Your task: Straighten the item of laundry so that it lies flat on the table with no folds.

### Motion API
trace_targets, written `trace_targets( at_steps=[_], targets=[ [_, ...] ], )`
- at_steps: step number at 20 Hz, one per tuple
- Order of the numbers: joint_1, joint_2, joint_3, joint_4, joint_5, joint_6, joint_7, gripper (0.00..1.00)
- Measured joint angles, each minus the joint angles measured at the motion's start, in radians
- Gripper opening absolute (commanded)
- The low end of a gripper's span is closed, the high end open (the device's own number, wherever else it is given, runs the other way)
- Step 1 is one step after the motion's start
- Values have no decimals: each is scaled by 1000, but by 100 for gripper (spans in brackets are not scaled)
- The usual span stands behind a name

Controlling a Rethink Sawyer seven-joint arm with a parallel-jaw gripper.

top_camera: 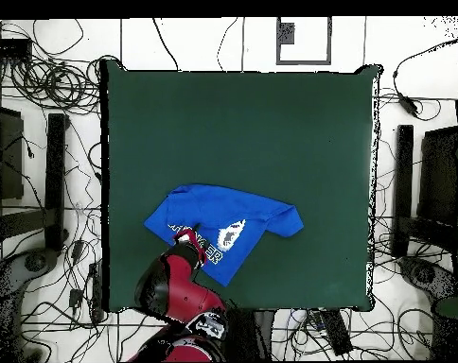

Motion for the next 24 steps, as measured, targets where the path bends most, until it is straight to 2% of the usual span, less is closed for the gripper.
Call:
trace_targets(
  at_steps=[15,24],
  targets=[
    [3,1,0,-34,53,6,0,100],
    [12,-37,0,-38,79,51,0,100]
  ],
)
